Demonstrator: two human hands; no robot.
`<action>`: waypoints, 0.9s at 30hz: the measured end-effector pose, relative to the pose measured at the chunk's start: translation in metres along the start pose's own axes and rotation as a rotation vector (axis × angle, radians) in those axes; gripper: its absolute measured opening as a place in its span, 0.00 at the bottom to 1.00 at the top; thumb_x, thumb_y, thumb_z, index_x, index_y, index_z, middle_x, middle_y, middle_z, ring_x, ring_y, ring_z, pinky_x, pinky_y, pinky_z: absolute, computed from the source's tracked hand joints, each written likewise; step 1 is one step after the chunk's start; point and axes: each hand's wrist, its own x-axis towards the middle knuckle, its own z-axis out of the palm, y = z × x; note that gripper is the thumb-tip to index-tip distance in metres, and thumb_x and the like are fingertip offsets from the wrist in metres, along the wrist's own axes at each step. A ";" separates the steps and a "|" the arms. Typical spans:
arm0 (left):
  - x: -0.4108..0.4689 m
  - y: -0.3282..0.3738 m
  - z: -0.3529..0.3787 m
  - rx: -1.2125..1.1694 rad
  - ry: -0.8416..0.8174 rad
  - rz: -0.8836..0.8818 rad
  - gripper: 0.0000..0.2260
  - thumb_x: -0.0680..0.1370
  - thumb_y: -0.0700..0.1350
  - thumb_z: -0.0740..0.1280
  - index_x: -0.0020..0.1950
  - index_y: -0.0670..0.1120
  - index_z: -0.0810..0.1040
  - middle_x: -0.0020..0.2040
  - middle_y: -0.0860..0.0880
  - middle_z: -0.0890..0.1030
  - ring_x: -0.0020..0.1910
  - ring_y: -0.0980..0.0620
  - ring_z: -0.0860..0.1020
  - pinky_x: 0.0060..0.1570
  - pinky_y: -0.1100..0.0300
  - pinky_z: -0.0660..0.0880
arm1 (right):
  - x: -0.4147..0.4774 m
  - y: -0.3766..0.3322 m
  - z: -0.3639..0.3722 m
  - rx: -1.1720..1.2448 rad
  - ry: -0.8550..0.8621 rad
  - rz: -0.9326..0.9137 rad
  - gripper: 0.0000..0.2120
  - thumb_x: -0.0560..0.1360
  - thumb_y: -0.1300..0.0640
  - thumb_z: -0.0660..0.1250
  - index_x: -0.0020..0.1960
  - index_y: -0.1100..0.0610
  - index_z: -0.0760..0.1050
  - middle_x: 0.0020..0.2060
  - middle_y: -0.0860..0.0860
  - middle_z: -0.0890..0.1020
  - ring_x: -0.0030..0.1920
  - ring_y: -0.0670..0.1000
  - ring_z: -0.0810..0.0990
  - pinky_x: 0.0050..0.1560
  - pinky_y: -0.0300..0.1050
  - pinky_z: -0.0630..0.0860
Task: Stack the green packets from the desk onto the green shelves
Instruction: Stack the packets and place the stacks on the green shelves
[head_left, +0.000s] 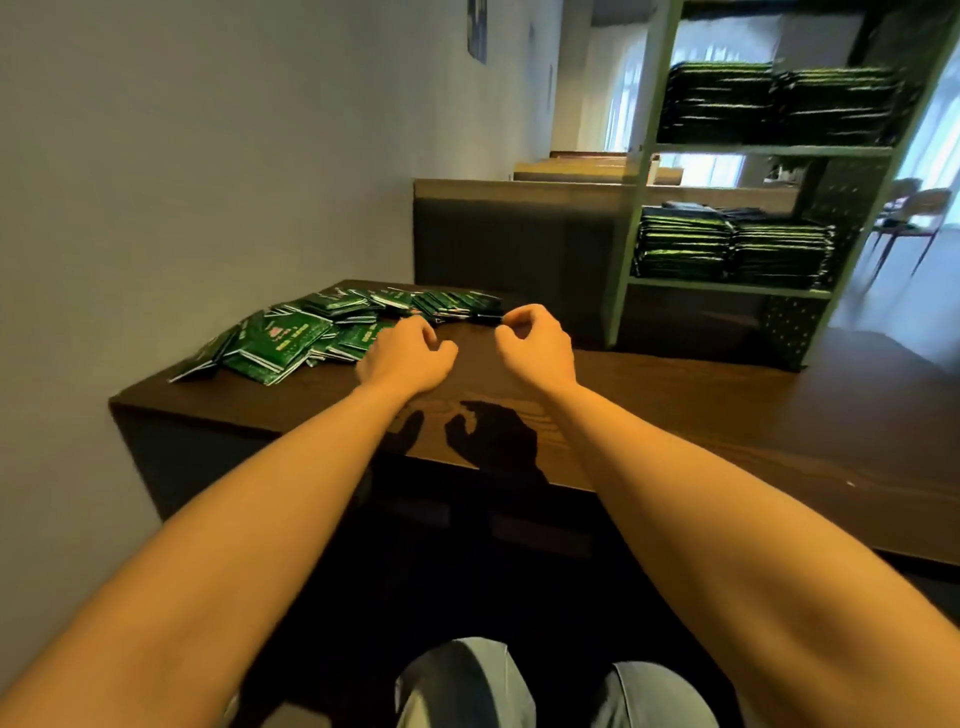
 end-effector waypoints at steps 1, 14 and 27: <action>0.000 -0.005 0.001 0.014 -0.004 -0.008 0.11 0.76 0.59 0.65 0.52 0.54 0.74 0.52 0.49 0.79 0.53 0.44 0.77 0.50 0.52 0.70 | 0.000 0.002 0.005 -0.013 -0.019 0.006 0.12 0.81 0.53 0.67 0.63 0.53 0.75 0.49 0.46 0.77 0.52 0.48 0.77 0.52 0.44 0.74; 0.082 -0.090 0.032 0.305 0.134 -0.014 0.28 0.77 0.56 0.65 0.74 0.50 0.63 0.76 0.43 0.61 0.75 0.41 0.58 0.68 0.40 0.62 | 0.077 0.018 0.117 -0.105 -0.195 0.054 0.13 0.80 0.51 0.66 0.64 0.51 0.75 0.53 0.47 0.79 0.54 0.52 0.80 0.58 0.52 0.79; 0.101 -0.120 0.056 0.361 0.122 0.059 0.18 0.76 0.62 0.64 0.63 0.56 0.78 0.75 0.49 0.69 0.78 0.45 0.55 0.73 0.40 0.52 | 0.103 0.051 0.148 -0.103 -0.241 0.189 0.14 0.78 0.49 0.66 0.59 0.52 0.82 0.51 0.53 0.87 0.56 0.54 0.83 0.57 0.47 0.78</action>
